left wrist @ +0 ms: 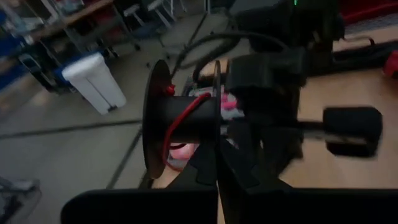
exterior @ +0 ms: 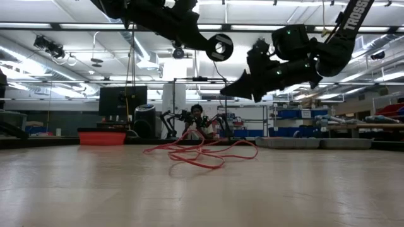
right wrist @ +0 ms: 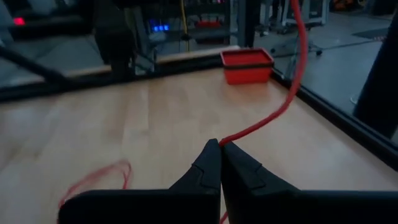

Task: Coil cords
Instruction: Coil the red wire onto the black spool

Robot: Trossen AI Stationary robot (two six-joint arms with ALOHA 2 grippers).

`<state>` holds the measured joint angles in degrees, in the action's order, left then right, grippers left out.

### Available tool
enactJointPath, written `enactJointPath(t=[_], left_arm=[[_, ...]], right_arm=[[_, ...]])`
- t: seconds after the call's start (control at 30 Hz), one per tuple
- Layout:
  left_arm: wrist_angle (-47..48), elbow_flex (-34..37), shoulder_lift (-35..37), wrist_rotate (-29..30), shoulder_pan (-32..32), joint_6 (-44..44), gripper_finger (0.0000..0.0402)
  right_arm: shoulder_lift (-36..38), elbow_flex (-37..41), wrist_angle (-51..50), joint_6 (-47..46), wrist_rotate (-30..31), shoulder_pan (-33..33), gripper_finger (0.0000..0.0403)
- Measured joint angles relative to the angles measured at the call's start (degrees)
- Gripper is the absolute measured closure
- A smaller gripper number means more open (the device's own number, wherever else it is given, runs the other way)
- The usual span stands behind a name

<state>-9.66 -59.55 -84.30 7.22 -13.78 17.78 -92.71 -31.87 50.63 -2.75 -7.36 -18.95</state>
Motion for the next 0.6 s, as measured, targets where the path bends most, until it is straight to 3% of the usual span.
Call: enactJointPath(t=[0.3,0.6], left_arm=[[7.55,0.00,2.99,0.27,-0.37,-3.47,0.0401],[7.76,0.00,3.18,0.37,-0.33,-5.92,0.0401]], right_arm=[[13.27,2.31,-16.08,12.63,-4.02,0.66,0.0403],[21.77,2.29,-21.59,14.51,-3.80,0.95,0.0403]])
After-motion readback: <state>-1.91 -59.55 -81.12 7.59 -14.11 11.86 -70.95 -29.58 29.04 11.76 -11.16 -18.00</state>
